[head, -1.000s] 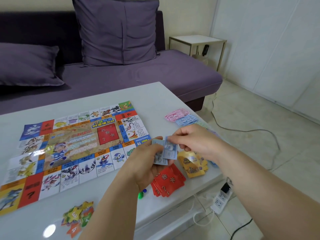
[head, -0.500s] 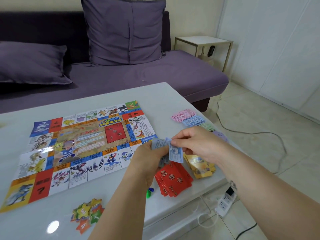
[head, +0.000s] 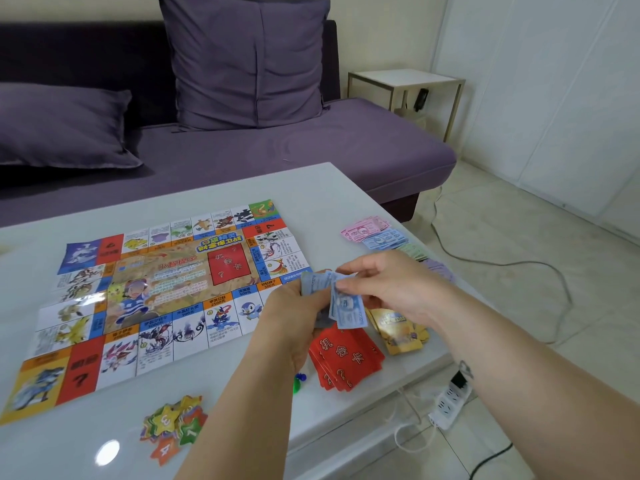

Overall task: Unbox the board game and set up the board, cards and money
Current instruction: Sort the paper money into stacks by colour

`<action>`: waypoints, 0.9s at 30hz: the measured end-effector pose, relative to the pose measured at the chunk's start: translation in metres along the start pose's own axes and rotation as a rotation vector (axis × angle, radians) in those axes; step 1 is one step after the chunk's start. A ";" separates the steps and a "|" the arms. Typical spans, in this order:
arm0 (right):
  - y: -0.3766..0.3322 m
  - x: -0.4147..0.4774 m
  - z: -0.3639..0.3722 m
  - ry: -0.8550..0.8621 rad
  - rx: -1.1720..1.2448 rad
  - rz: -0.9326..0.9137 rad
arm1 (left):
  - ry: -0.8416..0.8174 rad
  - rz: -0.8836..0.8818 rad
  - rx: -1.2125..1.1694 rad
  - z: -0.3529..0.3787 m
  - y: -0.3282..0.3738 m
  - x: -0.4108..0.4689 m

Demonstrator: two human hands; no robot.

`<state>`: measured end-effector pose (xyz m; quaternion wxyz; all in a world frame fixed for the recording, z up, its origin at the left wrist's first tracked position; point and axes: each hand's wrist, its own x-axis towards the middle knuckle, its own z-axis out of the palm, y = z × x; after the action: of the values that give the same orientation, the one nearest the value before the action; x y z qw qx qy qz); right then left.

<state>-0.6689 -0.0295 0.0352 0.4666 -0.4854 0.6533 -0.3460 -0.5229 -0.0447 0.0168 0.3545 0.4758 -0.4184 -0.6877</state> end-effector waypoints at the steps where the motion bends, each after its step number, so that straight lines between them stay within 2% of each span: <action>1: 0.000 0.000 0.000 -0.005 0.011 0.005 | -0.001 0.005 -0.004 0.000 0.000 0.000; 3: 0.000 -0.001 -0.001 0.001 0.024 0.006 | -0.019 -0.007 -0.058 0.002 0.001 -0.002; 7: 0.000 0.001 -0.008 0.126 0.029 -0.020 | -0.009 -0.097 -0.263 0.003 0.007 -0.002; 9: -0.001 0.000 -0.015 0.136 0.087 -0.023 | -0.012 -0.073 -0.244 0.002 0.007 -0.001; 12: -0.002 -0.002 -0.016 -0.009 0.167 0.006 | -0.020 -0.016 -0.168 0.000 0.007 -0.002; 14: -0.001 -0.001 -0.010 -0.062 0.098 0.002 | -0.037 0.006 -0.136 0.002 0.006 -0.003; 17: 0.000 0.000 -0.004 -0.052 0.020 -0.021 | -0.049 -0.003 -0.174 0.003 0.005 -0.004; 22: 0.001 0.003 -0.010 0.009 0.110 -0.019 | -0.045 -0.079 -0.335 0.006 0.007 -0.004; 25: -0.001 0.001 -0.016 0.055 0.163 -0.018 | -0.002 -0.036 -0.278 0.003 0.007 -0.002; 27: -0.003 -0.002 -0.018 0.016 0.156 -0.014 | -0.010 0.001 -0.230 0.001 0.006 -0.001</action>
<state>-0.6852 -0.0287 0.0443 0.4952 -0.4495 0.6248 -0.4030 -0.5231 -0.0463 0.0231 0.4051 0.4283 -0.3387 -0.7333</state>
